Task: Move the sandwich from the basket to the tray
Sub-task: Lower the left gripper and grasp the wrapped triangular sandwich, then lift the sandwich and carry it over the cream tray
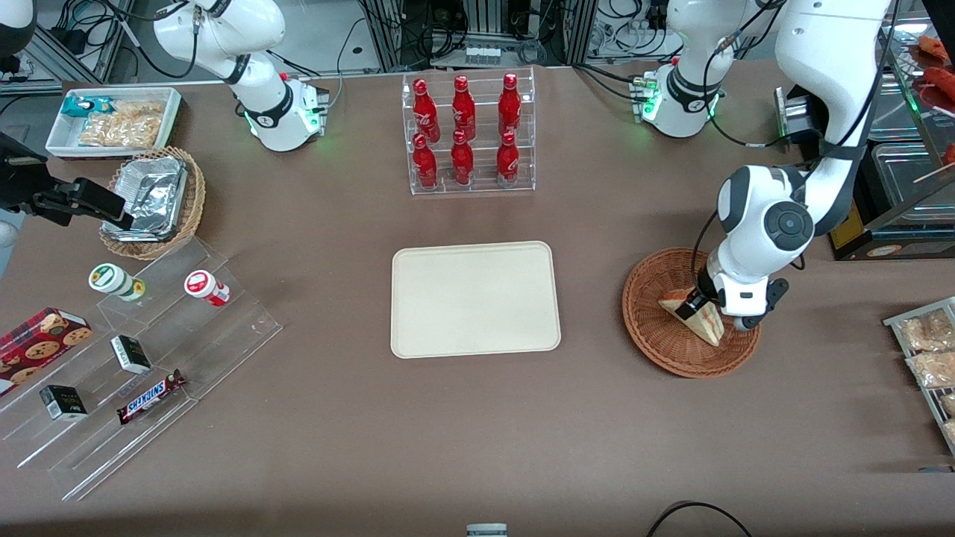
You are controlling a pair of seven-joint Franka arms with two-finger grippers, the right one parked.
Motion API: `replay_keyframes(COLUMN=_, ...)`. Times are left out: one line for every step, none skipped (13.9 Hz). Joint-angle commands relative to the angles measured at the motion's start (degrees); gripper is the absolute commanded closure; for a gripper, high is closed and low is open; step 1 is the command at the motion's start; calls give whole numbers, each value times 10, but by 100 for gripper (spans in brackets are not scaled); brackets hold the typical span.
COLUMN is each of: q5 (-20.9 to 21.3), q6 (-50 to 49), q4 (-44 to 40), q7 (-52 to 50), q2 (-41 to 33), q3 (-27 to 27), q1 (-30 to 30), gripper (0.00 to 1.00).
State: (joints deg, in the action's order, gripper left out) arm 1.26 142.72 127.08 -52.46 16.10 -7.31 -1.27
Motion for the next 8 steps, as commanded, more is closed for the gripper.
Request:
replay_keyframes(q5=-3, q6=-2, q4=-19, q7=8, q2=-4, q3=1, q1=2, gripper=94)
replay_keyframes(q5=-3, q6=-29, q4=-29, q7=11, q2=-14, q3=1, q1=3, gripper=95)
replay_keyframes(q5=-3, q6=-74, q4=-52, q7=11, q2=-25, q3=1, q1=2, gripper=95)
replay_keyframes(q5=-3, q6=-142, q4=-90, q7=10, q2=-33, q3=1, q1=0, gripper=95)
replay_keyframes(q5=-2, q6=-218, q4=-140, q7=10, q2=-37, q3=-2, q1=-3, gripper=95)
replay_keyframes(q5=-1, q6=-287, q4=-192, q7=10, q2=-35, q3=-7, q1=-11, gripper=95)
replay_keyframes(q5=-2, q6=-338, q4=-241, q7=10, q2=-30, q3=-13, q1=-30, gripper=95)
replay_keyframes(q5=-2, q6=-363, q4=-281, q7=4, q2=-18, q3=-14, q1=-49, gripper=95)
